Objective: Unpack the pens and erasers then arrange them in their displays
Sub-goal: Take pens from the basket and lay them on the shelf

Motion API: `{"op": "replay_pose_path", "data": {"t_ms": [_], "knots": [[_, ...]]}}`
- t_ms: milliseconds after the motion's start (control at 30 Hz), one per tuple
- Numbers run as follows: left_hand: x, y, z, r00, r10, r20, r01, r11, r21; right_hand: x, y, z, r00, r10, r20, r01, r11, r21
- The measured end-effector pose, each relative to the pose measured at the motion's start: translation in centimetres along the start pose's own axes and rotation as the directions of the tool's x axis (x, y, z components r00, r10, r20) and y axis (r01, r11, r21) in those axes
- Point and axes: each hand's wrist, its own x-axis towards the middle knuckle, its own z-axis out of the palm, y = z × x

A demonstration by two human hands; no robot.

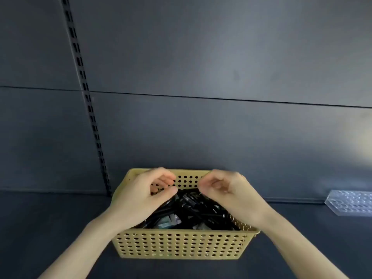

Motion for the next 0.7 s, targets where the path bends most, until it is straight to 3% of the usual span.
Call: {"op": "replay_pose_path", "data": {"t_ms": [67, 167, 333, 400, 600, 700], "knots": [[1.0, -1.1, 0.3, 0.981, -0.099, 0.167, 0.074, 0.986, 0.15, 0.9, 0.9, 0.5, 0.994, 0.072, 0.082, -0.062, 0.991, -0.122], [2.3, -3.0, 0.9, 0.899, -0.258, 0.354, 0.126, 0.926, 0.355, 2.2, 2.6, 1.4, 0.953, 0.231, 0.198, -0.158, 0.932, -0.327], [3.7, -4.3, 1.5, 0.788, -0.433, 0.437, 0.105, 0.795, 0.597, 4.2, 4.3, 2.2, 0.843, 0.417, 0.339, -0.193, 0.824, -0.533], [4.1, -4.2, 1.8, 0.74, -0.479, 0.472, 0.131, 0.791, 0.598, 4.8, 4.5, 2.4, 0.818, 0.442, 0.368, -0.17, 0.798, -0.578], [5.0, -5.2, 3.0, 0.76, -0.484, 0.435, 0.216, 0.818, 0.534, 5.9, 5.5, 3.0, 0.764, 0.496, 0.413, -0.166, 0.77, -0.617], [5.1, -5.6, 3.1, 0.701, -0.535, 0.471, 0.284, 0.816, 0.503, 5.8, 6.0, 2.7, 0.746, 0.523, 0.412, -0.234, 0.785, -0.574]]}}
